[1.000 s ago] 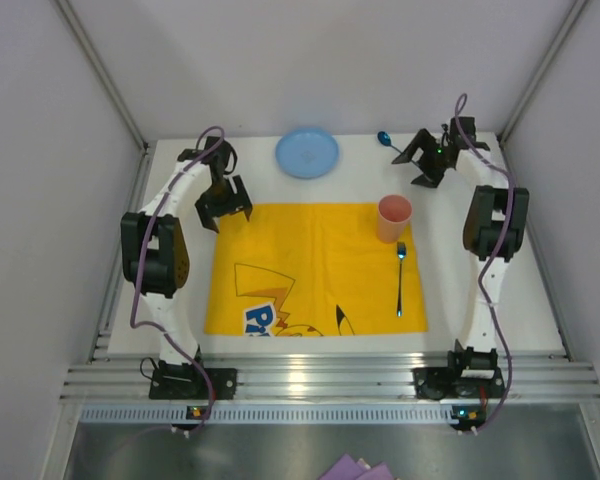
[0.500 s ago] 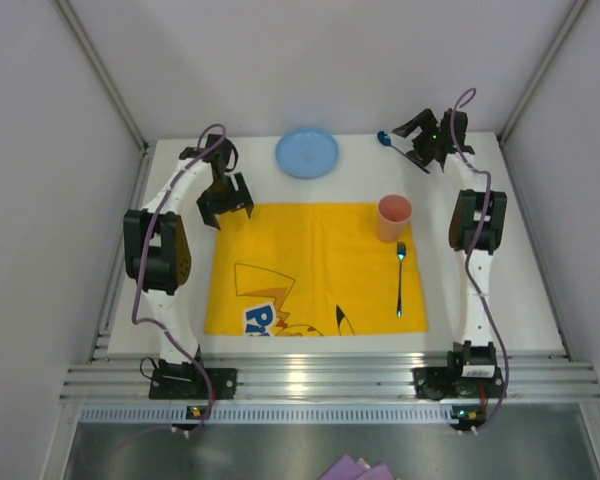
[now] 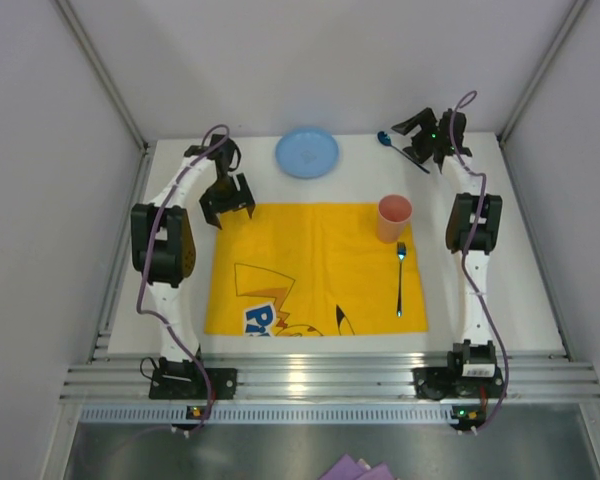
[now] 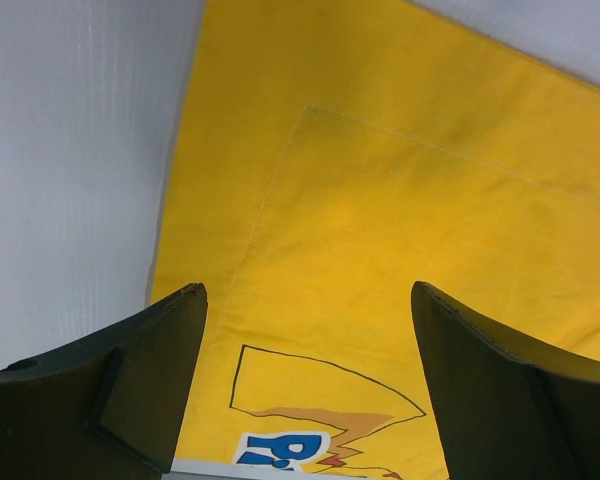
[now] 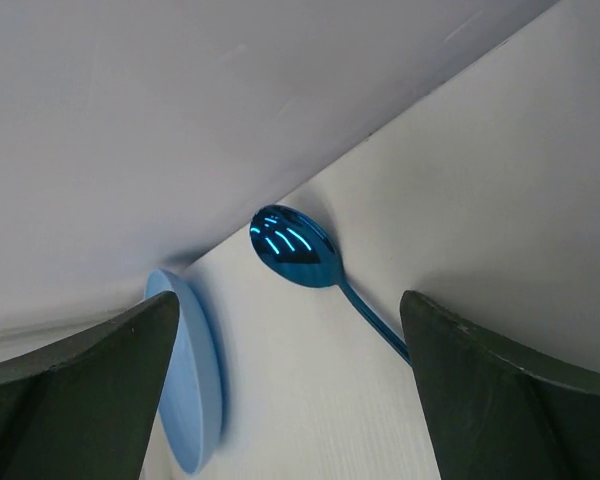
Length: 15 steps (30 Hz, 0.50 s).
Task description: Set the dinner table for one person
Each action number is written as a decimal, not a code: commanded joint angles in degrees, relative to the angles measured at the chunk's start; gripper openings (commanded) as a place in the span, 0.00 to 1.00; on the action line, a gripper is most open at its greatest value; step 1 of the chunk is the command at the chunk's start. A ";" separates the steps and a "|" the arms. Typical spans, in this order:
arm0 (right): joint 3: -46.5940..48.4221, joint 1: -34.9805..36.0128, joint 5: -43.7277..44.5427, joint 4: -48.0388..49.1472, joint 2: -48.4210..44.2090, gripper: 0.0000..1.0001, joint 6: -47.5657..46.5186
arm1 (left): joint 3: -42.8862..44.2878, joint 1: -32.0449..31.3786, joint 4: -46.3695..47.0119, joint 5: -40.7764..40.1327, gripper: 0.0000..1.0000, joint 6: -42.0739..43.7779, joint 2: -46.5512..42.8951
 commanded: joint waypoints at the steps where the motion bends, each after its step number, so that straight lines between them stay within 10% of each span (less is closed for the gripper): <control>1: -2.37 1.22 -6.16 -11.14 -0.06 0.93 -4.14 | 1.70 0.23 -1.73 -0.38 0.88 -0.37 -0.36; 11: -3.40 2.28 -19.81 -47.15 -1.01 0.88 -26.45 | -2.61 0.23 -0.41 -0.55 0.88 -0.37 -4.32; 15: -7.14 2.02 -24.19 -46.05 -5.33 0.86 -24.65 | -4.63 0.23 0.99 0.41 0.88 -0.19 -5.64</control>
